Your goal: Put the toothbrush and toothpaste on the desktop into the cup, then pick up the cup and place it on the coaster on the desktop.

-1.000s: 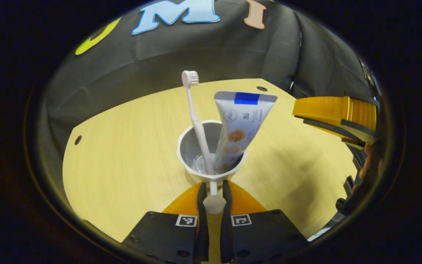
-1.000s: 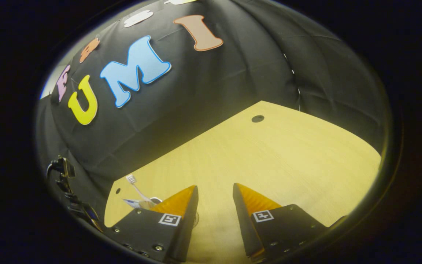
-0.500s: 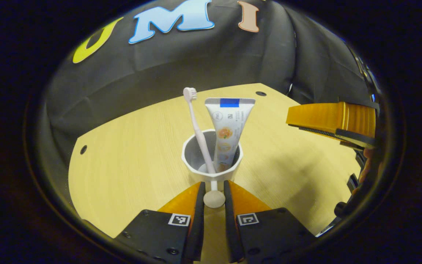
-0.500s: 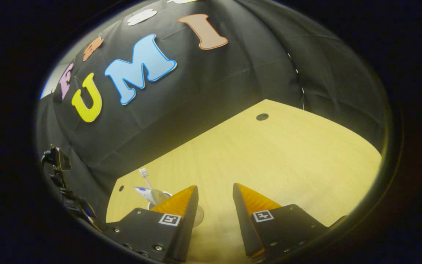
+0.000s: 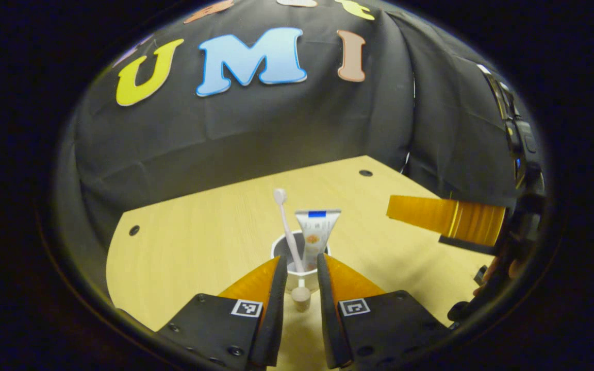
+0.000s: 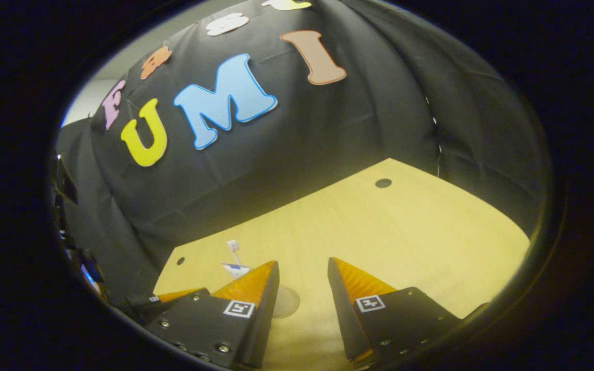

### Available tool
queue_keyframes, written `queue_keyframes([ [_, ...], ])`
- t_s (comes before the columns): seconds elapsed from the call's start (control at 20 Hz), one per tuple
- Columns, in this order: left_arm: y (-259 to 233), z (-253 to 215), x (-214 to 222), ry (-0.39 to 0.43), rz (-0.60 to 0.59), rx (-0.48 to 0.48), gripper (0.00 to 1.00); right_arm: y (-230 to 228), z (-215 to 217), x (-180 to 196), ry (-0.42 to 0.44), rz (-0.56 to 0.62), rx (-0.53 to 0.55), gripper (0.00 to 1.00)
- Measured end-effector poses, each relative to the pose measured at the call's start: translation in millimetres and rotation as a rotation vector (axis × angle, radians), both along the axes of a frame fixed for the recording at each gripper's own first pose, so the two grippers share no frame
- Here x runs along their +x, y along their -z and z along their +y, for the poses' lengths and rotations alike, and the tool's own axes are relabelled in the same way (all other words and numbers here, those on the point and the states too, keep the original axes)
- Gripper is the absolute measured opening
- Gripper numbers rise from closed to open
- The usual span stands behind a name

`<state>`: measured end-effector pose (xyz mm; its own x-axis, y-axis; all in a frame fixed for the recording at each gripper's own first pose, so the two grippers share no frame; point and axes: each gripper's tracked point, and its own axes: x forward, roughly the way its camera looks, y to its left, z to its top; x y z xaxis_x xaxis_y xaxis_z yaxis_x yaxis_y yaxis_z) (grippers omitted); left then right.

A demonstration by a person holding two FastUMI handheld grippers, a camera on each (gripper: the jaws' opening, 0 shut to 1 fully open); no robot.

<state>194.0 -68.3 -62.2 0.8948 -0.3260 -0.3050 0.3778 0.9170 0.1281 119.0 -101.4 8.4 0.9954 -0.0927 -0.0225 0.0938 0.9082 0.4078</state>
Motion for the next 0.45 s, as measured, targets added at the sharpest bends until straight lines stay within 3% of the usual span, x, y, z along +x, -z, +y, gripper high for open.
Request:
queue_keyframes([
  [0.35,-133.6,7.5,-48.0,-0.087,-0.251,-0.121,0.4,-105.5,17.6,-64.2,-0.013,-0.18,-0.178,0.56],
  [0.45,-169.8,11.3,-60.4,-0.119,-0.332,-0.166,0.46,-136.7,21.1,-84.2,-0.011,-0.237,-0.231,0.56],
])
